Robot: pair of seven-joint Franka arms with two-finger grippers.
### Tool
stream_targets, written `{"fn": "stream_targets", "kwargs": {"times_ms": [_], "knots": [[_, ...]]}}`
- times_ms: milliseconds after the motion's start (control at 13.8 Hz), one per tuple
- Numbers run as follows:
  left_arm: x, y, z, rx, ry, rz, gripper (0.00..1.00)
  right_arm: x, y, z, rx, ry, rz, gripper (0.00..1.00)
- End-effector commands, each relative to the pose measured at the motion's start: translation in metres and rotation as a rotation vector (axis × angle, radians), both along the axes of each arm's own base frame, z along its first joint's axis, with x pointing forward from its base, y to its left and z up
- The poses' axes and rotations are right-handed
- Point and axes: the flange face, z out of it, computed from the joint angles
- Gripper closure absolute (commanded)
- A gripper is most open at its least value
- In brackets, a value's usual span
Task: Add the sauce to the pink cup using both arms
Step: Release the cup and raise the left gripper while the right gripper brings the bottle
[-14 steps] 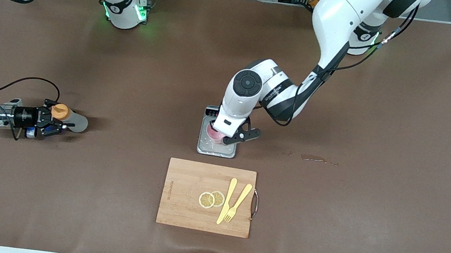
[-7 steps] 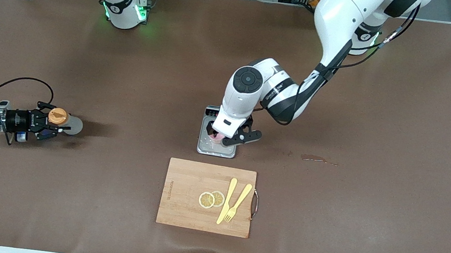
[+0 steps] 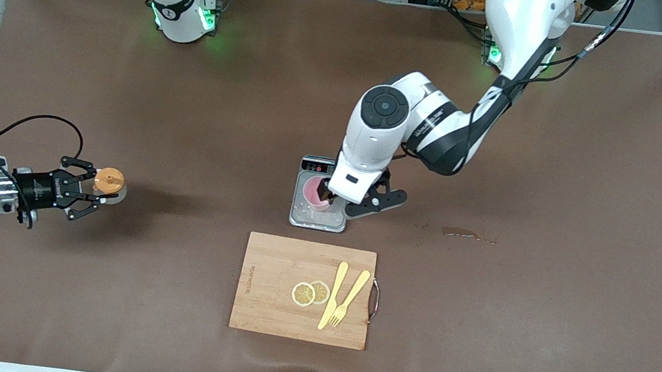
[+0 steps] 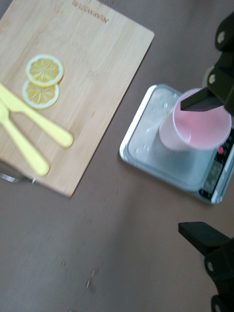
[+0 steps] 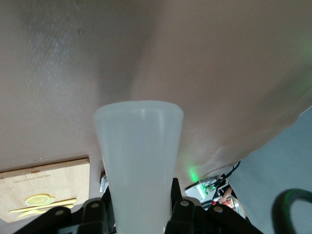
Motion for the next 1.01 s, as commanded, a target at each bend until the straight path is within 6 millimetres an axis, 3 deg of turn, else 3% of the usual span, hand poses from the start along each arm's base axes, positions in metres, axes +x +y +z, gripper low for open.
{"fn": "stream_targets", "kwargs": {"times_ms": [0,362,506,723,940], "knots": [[0.008,0.032,0.025,0.039,0.013,-0.032,0.0,0.009,0.031,0.034,-0.076,0.023,-0.009,0.56],[0.031,0.106,0.052,0.04,0.132,-0.133,0.0,0.024,0.098,0.066,-0.166,0.059,-0.039,0.57],[0.042,0.152,0.066,0.038,0.145,-0.192,0.0,0.026,0.123,0.07,-0.203,0.066,-0.047,0.58],[0.041,0.202,0.071,0.015,0.234,-0.357,0.0,0.023,0.176,0.07,-0.315,0.073,-0.03,0.58],[0.036,0.225,0.078,0.019,0.262,-0.433,0.0,0.016,0.217,0.075,-0.394,0.085,-0.018,0.59]]}}
